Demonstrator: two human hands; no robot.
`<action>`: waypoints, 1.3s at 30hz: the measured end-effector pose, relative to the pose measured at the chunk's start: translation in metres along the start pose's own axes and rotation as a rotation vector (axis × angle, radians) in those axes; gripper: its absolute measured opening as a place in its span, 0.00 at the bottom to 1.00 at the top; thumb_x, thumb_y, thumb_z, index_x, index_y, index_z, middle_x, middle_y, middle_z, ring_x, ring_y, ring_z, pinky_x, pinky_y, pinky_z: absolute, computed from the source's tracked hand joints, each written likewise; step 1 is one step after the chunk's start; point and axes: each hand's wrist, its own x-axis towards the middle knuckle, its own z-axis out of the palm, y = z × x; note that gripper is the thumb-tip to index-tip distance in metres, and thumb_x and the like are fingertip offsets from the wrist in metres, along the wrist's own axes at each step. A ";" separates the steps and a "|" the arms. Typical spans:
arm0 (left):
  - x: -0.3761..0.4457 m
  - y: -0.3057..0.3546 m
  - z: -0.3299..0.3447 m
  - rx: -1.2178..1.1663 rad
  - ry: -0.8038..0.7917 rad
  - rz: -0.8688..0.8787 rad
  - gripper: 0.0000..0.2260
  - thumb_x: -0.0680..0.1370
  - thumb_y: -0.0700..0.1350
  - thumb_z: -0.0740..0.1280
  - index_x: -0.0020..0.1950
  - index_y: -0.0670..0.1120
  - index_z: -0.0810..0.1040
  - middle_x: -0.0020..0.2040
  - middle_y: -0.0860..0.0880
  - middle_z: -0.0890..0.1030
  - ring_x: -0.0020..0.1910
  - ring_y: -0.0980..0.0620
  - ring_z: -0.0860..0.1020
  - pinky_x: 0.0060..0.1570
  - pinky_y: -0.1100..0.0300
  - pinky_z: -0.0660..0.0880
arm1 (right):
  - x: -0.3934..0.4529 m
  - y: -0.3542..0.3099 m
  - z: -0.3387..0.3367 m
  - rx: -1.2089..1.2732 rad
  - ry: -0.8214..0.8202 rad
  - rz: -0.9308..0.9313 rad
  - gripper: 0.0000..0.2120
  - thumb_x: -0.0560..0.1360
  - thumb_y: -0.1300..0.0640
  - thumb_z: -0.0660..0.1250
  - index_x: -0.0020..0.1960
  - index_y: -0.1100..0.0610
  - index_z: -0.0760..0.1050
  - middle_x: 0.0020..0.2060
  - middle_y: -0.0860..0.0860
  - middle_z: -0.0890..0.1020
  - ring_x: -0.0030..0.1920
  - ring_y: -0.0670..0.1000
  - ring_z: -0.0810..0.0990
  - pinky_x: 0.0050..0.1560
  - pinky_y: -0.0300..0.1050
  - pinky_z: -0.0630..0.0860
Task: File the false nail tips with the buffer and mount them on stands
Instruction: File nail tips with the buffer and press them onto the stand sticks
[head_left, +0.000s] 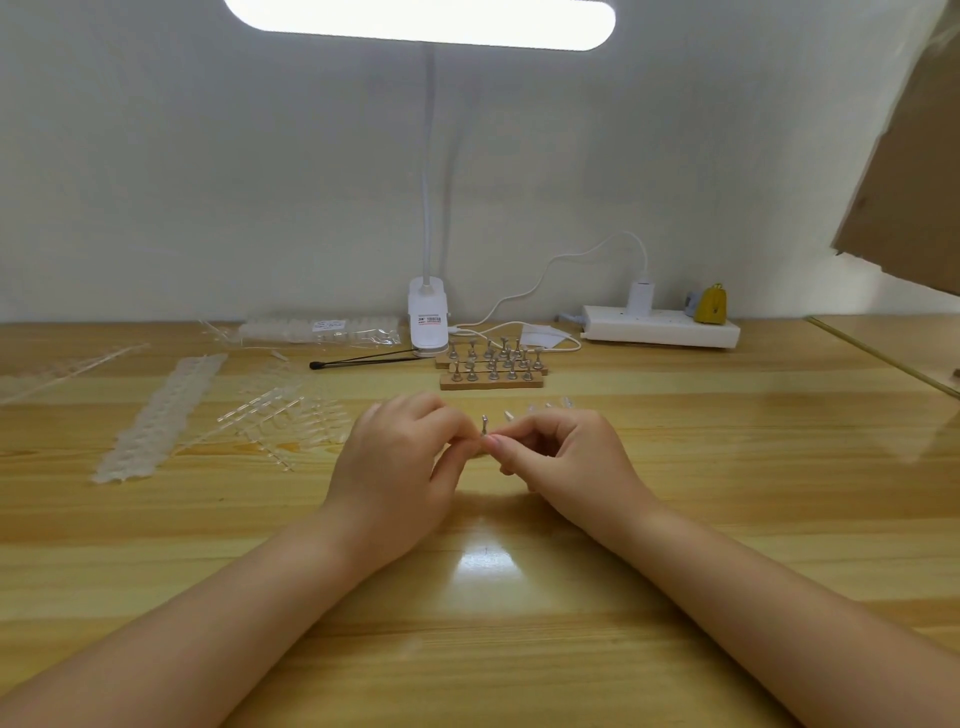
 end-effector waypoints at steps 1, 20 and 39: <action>0.000 0.000 0.000 0.025 0.004 -0.018 0.08 0.76 0.49 0.63 0.43 0.50 0.80 0.40 0.54 0.77 0.41 0.49 0.75 0.42 0.54 0.68 | 0.000 0.000 0.000 0.008 0.005 0.011 0.03 0.72 0.56 0.73 0.41 0.53 0.84 0.28 0.46 0.80 0.28 0.39 0.73 0.32 0.31 0.68; 0.003 0.008 0.001 -0.095 0.151 0.157 0.10 0.79 0.45 0.64 0.55 0.41 0.81 0.51 0.47 0.81 0.49 0.48 0.79 0.50 0.52 0.75 | 0.009 0.002 -0.006 0.562 -0.074 0.296 0.04 0.72 0.59 0.70 0.42 0.59 0.78 0.30 0.52 0.76 0.28 0.45 0.70 0.23 0.35 0.63; 0.003 0.000 0.001 0.015 0.184 0.227 0.13 0.78 0.45 0.62 0.62 0.52 0.71 0.52 0.49 0.81 0.46 0.49 0.79 0.49 0.51 0.71 | 0.011 0.007 -0.008 0.584 -0.245 0.223 0.05 0.73 0.54 0.66 0.46 0.55 0.74 0.31 0.48 0.74 0.30 0.45 0.70 0.26 0.35 0.61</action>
